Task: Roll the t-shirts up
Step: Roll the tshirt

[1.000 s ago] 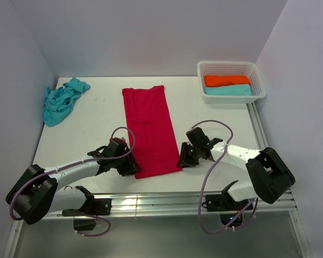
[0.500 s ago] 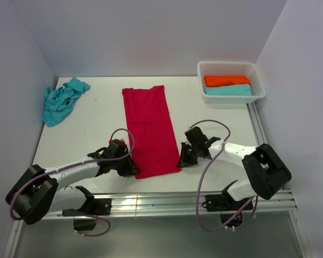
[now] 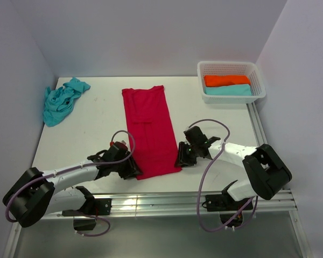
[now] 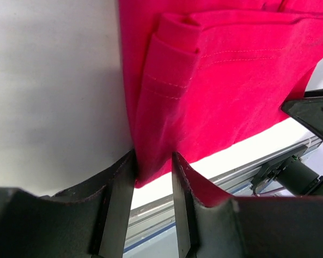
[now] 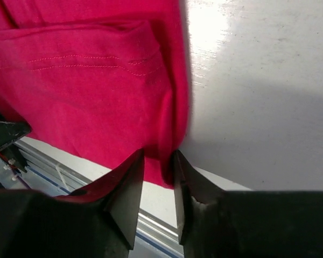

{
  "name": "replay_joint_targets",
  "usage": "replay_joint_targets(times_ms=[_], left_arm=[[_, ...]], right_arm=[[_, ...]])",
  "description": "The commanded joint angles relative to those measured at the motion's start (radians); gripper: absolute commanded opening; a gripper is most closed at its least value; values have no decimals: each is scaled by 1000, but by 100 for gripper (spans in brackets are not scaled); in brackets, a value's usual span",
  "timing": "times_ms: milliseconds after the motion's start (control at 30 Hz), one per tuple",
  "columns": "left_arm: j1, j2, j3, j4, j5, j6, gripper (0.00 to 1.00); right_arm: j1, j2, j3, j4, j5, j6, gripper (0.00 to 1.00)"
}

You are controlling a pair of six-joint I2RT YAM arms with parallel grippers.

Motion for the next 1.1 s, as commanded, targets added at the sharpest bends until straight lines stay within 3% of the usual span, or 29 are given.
replay_joint_targets(times_ms=[0, 267, 367, 567, 633, 667, 700, 767, 900, 1067], left_arm=[[-21, 21, -66, -174, -57, 9, 40], [-44, -15, -74, -203, -69, -18, 47], [-50, -21, -74, -197, -63, -20, 50], [-91, -100, -67, -177, -135, -41, 57], [-105, -152, -77, -180, -170, -76, 65], [-119, -174, -86, -194, -220, -95, 69], [-130, -200, -94, -192, -265, -115, 73], [-168, -286, -135, -166, -302, -153, 80], [-239, -409, -231, -108, -382, -189, 76], [-300, -435, -275, -45, -478, -205, 73]], right_arm=[[4, 3, -27, -84, 100, -42, 38], [1, -31, -35, -120, 134, -56, 40], [-6, -54, -44, -108, 129, -59, 49], [-11, -190, -97, 6, 132, -53, 57], [-11, -260, -148, 79, 158, -31, 60], [-11, -290, -168, 107, 169, -20, 62], [-9, -351, -217, 138, 174, -7, 77], [-8, -414, -274, 228, 206, 33, 81], [6, -515, -387, 324, 247, 82, 67], [58, -577, -429, 317, 313, 141, 65]])
